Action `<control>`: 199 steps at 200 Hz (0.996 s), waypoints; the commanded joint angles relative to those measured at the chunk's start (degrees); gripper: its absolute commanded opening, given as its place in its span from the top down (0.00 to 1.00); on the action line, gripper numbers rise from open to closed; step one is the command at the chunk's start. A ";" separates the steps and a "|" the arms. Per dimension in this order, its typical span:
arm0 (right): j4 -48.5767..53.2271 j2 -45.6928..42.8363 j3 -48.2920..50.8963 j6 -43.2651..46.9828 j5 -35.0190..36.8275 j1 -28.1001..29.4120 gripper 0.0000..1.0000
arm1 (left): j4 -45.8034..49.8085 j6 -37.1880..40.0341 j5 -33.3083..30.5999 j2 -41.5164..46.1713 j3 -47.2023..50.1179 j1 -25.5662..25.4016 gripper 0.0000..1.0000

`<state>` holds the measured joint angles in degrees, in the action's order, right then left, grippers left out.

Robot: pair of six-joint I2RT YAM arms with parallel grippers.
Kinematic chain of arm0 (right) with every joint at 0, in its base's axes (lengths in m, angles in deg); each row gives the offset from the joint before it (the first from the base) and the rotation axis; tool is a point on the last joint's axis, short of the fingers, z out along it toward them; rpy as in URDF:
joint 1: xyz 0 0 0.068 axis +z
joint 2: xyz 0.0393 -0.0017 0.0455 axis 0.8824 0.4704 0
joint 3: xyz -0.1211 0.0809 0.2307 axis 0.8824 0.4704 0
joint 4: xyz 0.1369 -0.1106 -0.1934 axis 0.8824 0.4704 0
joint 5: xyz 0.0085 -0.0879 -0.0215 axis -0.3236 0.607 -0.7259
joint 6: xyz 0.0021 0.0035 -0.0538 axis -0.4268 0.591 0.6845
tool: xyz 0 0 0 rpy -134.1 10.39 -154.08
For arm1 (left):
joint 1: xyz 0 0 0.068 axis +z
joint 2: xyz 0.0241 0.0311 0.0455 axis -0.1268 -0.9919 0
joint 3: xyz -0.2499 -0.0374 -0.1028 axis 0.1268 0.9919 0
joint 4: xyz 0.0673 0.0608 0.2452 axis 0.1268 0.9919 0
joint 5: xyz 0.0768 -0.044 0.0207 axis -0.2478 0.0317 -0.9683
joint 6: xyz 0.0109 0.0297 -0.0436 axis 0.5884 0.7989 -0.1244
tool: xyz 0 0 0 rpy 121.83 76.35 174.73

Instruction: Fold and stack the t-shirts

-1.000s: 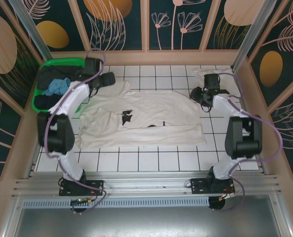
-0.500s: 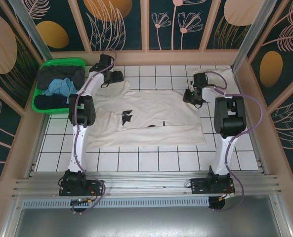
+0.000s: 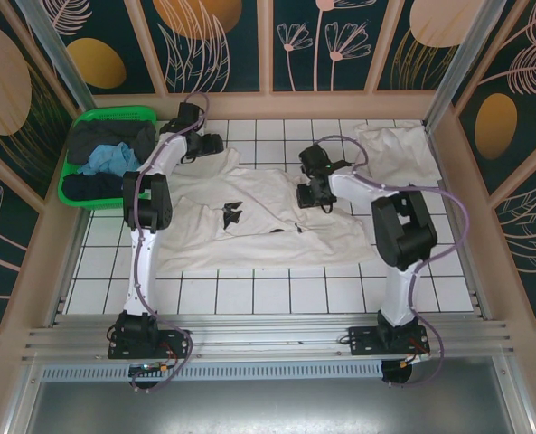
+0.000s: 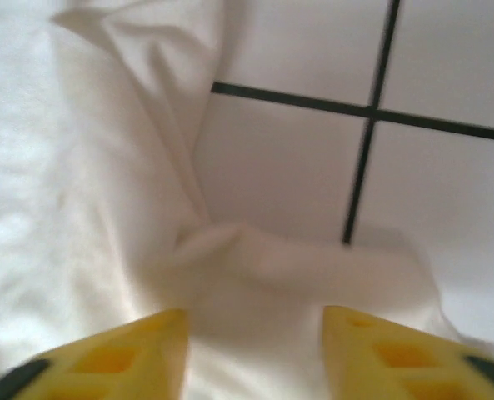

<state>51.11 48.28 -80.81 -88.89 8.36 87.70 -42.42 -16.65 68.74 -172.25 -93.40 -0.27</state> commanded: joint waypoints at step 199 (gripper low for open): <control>-2.74 9.25 -10.18 -5.00 7.25 -16.82 0.48 | -3.29 -2.40 -0.21 -3.31 -4.32 2.10 0.22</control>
<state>46.96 62.40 -92.57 -93.57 16.57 72.31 -43.93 -17.39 68.02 -173.02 -97.60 1.48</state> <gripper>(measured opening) 0.504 0.775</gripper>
